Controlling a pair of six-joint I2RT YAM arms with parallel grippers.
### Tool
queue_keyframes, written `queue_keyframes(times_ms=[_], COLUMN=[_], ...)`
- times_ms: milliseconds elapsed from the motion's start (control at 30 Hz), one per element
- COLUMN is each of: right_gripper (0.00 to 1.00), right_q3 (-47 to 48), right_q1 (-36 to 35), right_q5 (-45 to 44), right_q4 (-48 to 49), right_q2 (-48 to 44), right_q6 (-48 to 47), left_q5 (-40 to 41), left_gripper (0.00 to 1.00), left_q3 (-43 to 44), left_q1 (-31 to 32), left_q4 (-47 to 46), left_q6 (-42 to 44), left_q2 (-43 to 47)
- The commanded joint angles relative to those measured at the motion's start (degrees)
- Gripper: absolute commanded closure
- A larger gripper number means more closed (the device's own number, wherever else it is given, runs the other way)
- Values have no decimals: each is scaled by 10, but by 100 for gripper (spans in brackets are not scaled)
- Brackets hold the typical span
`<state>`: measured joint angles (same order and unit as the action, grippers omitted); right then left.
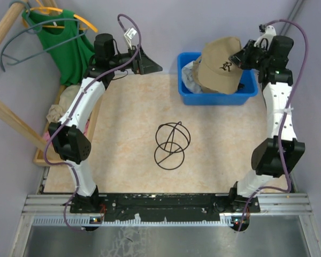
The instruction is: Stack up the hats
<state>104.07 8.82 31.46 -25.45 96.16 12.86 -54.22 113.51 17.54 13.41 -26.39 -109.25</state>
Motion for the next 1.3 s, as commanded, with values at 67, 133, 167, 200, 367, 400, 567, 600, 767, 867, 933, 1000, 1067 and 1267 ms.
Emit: queue_keyframes(times_ms=[67,133,167,200,367,400,567,600,767,867,933,1000,1067,1267], right_gripper=[99,100,100,100,100,100,100,100,100,100,100,100,100,100], right_q3=[-90,-126,-134,-137,-111,-115,-126,-123,-114,-114,-118,-115,-111,-93], right_q1=[0,-6,-11,-20,-71,-75,-98,-104,-125,-139,-142,-143,-143,-143], right_q5=[258,295,305,312,320,320,314,309,302,293,288,288,287,282], right_q4=[248,338,359,363,241,240,225,208,177,177,184,188,188,165], right_q2=[-50,-55,-54,-52,-46,-49,-63,-64,-64,-64,-67,-66,-66,-66], right_q6=[158,237,252,253,162,160,144,127,102,96,97,99,99,79], left_q5=[-44,-42,-41,-43,-45,-44,-40,-41,-47,-46,-49,-49,-49,-41], left_gripper=[0,0,0,0,0,0,0,0,0,0,0,0,0,0], left_q3=[-23,-35,-46,-62,-108,-110,-152,-161,-183,-191,-197,-205,-212,-227], left_q1=[3,3,3,3,3,3,4,4,8,14,18,20,21,21], left_q4=[-92,-100,-112,-142,-229,-227,-274,-297,-339,-333,-331,-326,-314,-241], left_q6=[-94,-103,-112,-130,-209,-210,-246,-262,-298,-291,-289,-285,-276,-221], left_q2=[12,19,25,34,54,56,71,72,79,83,85,90,96,126])
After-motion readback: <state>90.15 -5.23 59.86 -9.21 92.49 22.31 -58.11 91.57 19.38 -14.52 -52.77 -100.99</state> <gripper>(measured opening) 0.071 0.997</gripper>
